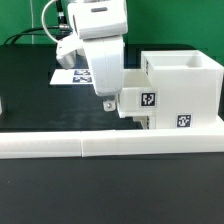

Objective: Assemble drawer

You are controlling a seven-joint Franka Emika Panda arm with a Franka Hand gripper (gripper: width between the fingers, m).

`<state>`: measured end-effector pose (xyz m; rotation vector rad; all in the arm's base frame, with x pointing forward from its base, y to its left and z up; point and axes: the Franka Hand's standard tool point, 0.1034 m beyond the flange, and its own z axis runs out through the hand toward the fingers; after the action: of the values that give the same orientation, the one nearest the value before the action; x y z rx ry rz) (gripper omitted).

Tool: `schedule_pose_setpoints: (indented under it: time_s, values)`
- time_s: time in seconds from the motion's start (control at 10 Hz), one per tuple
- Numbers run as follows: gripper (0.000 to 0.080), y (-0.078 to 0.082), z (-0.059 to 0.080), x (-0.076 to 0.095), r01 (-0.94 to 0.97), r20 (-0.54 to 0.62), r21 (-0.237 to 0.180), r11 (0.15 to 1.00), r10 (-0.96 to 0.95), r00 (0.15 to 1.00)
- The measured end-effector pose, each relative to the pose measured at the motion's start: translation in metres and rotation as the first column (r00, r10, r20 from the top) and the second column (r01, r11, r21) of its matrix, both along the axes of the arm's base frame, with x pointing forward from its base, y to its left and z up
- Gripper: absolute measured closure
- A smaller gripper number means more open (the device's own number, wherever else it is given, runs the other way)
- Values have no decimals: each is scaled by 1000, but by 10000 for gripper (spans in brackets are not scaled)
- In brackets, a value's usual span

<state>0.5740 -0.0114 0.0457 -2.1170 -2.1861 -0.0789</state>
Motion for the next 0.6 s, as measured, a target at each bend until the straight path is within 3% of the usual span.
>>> schedule_pose_setpoints:
  time_s: [0.6]
  values:
    - [150,-29,-3,-11,-12,-1,1,1000,12,1000]
